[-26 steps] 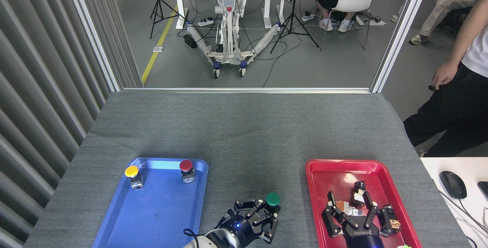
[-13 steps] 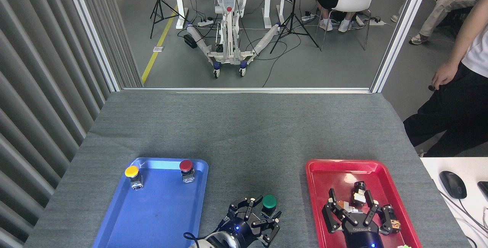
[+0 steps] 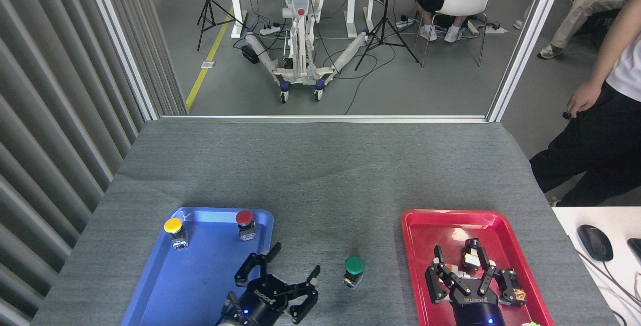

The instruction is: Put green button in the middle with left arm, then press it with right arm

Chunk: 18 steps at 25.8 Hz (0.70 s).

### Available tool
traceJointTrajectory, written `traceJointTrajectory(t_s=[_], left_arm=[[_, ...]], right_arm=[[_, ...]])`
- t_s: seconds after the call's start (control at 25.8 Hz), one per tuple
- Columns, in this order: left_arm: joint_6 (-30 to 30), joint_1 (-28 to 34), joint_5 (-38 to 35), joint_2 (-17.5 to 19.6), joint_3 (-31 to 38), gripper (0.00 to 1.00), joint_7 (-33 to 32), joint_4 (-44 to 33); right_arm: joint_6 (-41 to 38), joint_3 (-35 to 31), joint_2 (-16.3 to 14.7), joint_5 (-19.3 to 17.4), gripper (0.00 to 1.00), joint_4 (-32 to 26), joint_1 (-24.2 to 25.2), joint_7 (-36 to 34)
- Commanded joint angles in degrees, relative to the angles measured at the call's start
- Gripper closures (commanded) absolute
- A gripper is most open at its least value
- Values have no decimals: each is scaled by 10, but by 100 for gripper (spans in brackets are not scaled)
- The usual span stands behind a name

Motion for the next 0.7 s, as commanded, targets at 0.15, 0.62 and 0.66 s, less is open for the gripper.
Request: traceJointTrajectory(t_s=[0.15,0.62,0.66], left_arm=[[-32,154,-7,8,360,1,-5,-64],[-238,158,-8,-36,482,1,-10,-15],[-241,156,-7,-34,482,1,-10,-8]], right_arm=[[-20,7,0,0,47,0,-1,-1],[-131,56,12,5,91,0,-1,-1],[-131,66,16,6,93,0,-1,-1]])
